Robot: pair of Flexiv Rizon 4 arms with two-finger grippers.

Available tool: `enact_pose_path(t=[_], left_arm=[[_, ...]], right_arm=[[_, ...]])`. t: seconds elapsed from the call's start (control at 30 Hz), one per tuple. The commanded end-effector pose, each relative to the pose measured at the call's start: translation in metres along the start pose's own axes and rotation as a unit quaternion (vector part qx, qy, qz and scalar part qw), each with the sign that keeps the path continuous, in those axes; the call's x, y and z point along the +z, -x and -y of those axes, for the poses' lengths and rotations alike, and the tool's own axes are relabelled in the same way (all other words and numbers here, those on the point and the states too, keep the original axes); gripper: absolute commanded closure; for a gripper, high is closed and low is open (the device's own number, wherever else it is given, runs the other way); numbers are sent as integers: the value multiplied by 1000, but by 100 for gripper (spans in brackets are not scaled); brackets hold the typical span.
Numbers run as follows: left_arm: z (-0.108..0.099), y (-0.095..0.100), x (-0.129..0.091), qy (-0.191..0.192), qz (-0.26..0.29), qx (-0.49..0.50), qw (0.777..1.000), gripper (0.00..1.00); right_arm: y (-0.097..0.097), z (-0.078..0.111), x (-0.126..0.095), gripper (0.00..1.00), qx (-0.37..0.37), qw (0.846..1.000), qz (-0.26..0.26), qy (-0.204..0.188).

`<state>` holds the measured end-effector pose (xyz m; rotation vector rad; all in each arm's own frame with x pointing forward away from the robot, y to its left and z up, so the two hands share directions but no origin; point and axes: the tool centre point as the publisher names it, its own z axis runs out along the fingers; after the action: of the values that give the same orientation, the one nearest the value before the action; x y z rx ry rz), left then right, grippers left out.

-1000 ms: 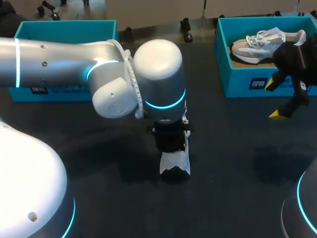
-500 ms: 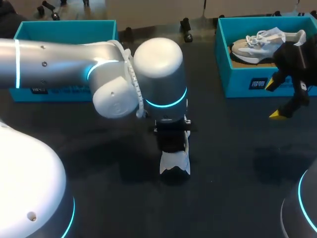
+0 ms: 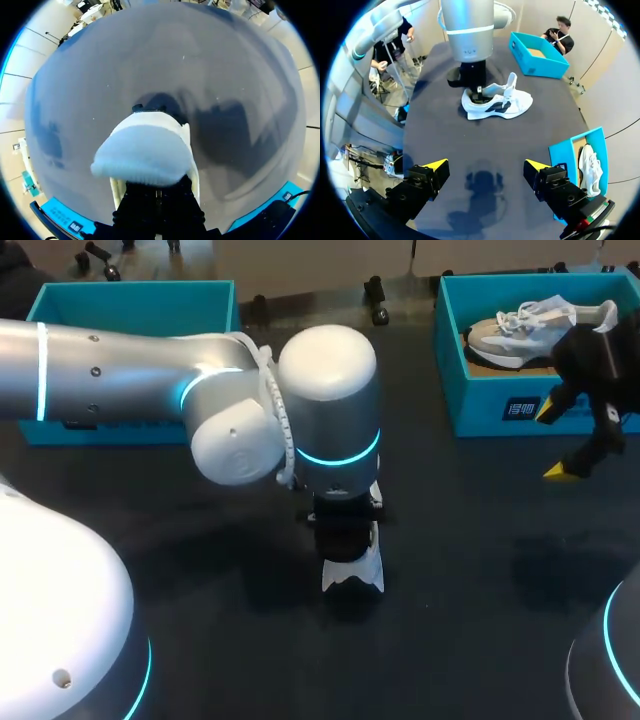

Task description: Take the shoe out of the shoebox, open the shoe tongue, remove and reinsert the insole, then place the shoe into the shoebox

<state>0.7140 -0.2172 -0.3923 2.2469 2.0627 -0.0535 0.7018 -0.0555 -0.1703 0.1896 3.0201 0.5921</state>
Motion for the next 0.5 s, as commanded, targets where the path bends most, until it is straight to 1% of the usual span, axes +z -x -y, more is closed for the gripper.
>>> enact_pose_path(t=[0.03,0.1,0.33,0.43,0.5], left_arm=[[0,7,14,5,-4,-5,1000,100],[0,6,11,8,-3,-4,1000,100],[-7,3,-16,18,15,-13,1000,100],[-5,4,-18,21,22,-19,999,100],[-1,6,-12,15,20,-21,999,100]], right_arm=[[1,-1,1,0,1,1000,0,-2],[1,-1,1,0,1,1000,0,-2],[1,-1,1,0,1,1000,0,-2],[1,-1,1,0,1,1000,0,-2],[1,-1,1,0,1,1000,0,-2]])
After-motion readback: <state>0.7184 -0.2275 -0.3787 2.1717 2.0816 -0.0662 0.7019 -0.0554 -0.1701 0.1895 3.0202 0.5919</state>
